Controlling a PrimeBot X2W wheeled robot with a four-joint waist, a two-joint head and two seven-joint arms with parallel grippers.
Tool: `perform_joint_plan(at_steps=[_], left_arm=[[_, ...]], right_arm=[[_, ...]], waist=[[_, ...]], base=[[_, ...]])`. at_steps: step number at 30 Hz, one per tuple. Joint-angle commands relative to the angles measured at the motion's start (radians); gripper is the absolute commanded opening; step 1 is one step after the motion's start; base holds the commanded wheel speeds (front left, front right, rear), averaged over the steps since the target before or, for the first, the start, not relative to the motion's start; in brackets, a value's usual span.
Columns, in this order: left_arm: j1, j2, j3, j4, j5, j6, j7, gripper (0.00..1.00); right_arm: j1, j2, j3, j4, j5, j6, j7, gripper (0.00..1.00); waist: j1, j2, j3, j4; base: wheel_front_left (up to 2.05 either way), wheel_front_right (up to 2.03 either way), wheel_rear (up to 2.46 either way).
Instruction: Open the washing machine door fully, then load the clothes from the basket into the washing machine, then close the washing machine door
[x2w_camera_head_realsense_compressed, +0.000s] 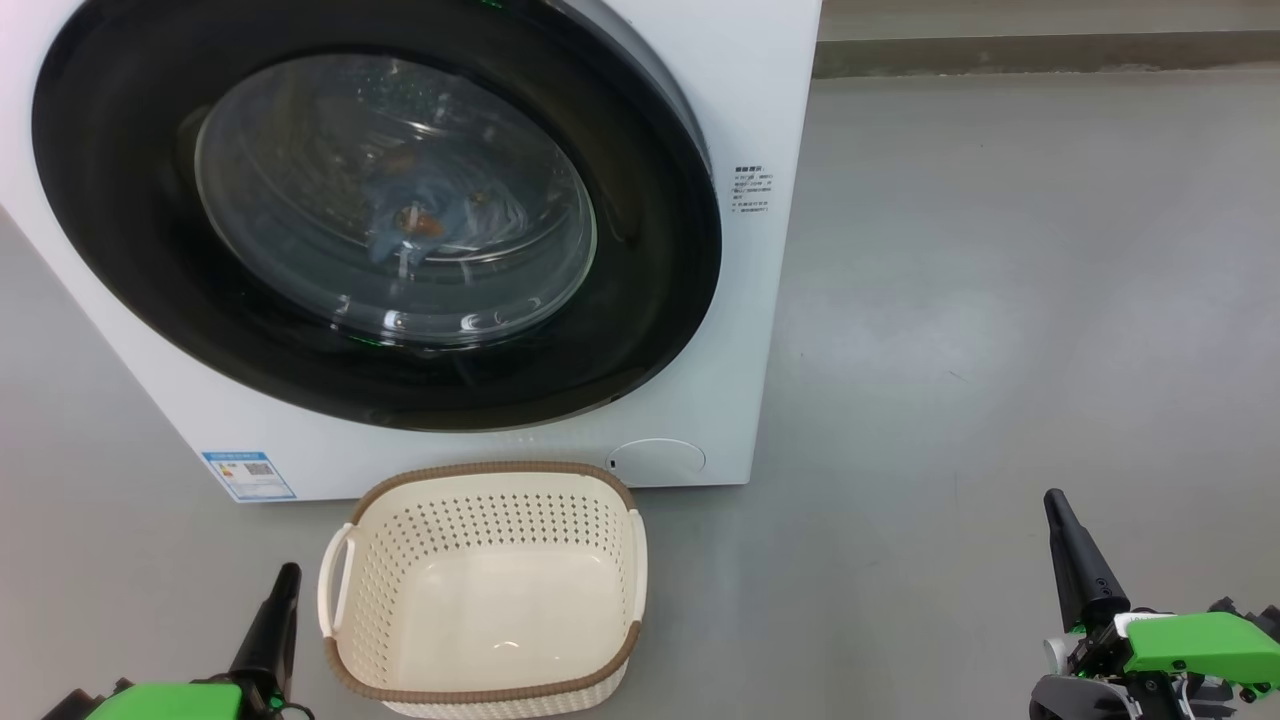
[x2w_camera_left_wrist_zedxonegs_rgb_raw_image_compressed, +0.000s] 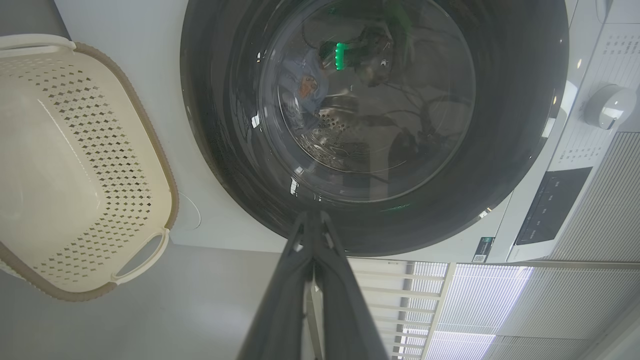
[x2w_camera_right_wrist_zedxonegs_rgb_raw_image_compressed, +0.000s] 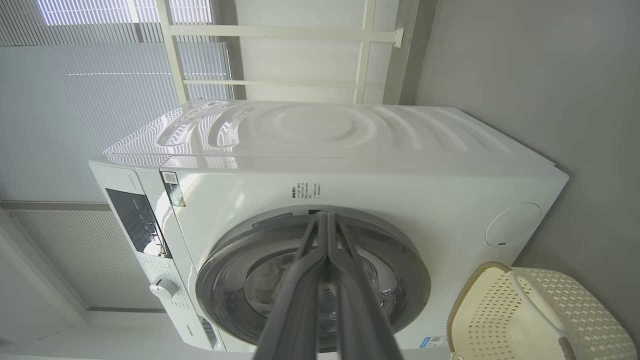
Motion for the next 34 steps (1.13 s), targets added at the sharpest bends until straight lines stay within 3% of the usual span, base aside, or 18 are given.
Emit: perform_joint_plan(at_steps=[1,34], left_arm=[[-0.041,0.013,0.035,-0.029,-0.009,-0.003,0.006,0.0],[-0.041,0.013,0.034,-0.029,-0.009,-0.003,0.006,0.0]], right_arm=[[-0.007,-0.003,0.022,-0.03,0.003,0.002,0.008,0.0],[-0.007,-0.003,0.022,-0.03,0.003,0.002,0.009,0.0]], waist=[[0.0,0.0,0.0,0.0],[0.0,0.0,0.0,0.0]], base=[[0.0,0.0,0.0],[0.0,0.0,0.0]])
